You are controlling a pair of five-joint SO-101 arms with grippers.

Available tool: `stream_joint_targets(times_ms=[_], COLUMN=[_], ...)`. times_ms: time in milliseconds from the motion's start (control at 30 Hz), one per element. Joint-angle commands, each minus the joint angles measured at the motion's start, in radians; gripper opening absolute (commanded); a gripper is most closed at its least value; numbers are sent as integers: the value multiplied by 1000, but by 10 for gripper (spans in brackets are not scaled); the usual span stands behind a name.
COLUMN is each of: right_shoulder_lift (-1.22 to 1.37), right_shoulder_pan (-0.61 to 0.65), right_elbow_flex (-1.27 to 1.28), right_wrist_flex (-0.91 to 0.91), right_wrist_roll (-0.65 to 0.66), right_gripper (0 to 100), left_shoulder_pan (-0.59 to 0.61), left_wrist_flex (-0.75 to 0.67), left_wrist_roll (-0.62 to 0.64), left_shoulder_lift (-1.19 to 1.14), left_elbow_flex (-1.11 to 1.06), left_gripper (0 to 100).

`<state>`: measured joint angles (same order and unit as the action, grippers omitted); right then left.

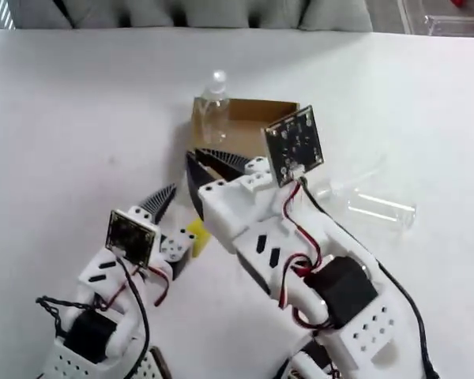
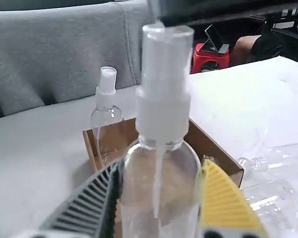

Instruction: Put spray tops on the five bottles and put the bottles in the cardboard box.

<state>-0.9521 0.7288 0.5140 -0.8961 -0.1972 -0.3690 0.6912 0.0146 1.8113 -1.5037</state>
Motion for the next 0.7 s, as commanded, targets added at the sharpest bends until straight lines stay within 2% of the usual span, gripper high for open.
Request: stream_joint_targets(times_ms=[0, 100, 200, 300, 433, 667], right_shoulder_lift=[-59, -139, -226, -278, -338, -449], right_shoulder_pan=[7, -5, -81, -206, -387, -618], right_elbow_flex=[-52, -51, -43, -11, 106, 379], right_wrist_flex=[35, 99, 99, 25, -79, -101], right_wrist_roll=[6, 5, 5, 5, 5, 5], right_gripper=[23, 22, 20, 20, 20, 19], left_shoulder_pan=[12, 12, 12, 12, 13, 13], left_wrist_flex=[-31, -31, -34, -43, -155, -279], left_wrist_roll=[-9, -9, -9, -8, 41, 80], left_shoulder_lift=[13, 13, 13, 13, 13, 7], left_elbow_flex=[8, 8, 8, 15, 12, 15], left_gripper=[20, 20, 20, 20, 20, 20])
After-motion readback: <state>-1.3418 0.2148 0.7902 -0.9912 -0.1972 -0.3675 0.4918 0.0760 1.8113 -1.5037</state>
